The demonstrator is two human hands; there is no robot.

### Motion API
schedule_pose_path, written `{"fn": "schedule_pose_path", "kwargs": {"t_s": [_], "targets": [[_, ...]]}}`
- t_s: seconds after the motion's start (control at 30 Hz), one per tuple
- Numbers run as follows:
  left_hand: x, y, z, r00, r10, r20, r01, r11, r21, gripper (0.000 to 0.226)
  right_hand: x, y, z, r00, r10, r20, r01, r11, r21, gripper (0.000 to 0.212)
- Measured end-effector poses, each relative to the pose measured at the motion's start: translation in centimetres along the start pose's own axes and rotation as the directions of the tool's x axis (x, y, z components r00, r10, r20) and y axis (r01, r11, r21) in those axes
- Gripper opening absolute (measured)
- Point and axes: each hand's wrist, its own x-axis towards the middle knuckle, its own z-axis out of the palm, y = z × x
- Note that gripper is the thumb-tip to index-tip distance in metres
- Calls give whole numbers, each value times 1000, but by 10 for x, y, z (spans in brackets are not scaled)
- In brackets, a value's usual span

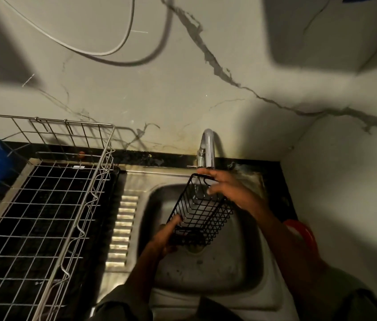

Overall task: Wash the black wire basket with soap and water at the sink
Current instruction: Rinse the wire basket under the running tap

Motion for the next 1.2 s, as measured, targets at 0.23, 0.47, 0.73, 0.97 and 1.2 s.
{"fn": "schedule_pose_path", "kwargs": {"t_s": [0.23, 0.47, 0.73, 0.97, 1.2], "targets": [[7, -2, -2, 997, 39, -69, -35, 998, 54, 89, 27, -4, 31, 891, 174, -420, -44, 952, 303, 21], [7, 1, 0, 992, 39, -117, -36, 999, 24, 40, 51, -8, 48, 893, 36, -448, -132, 974, -185, 22], [4, -1, 0, 990, 51, -131, -55, 998, -32, 44, 44, 2, 40, 968, -101, -229, -1, 914, -405, 38], [3, 7, 8, 977, 114, -178, -111, 993, 27, 30, 33, 21, 34, 911, -188, -366, -21, 867, -498, 26], [15, 17, 21, 924, 298, -239, -255, 947, 195, 22, -1, 58, 25, 835, 53, -548, -309, 869, -387, 52]]}}
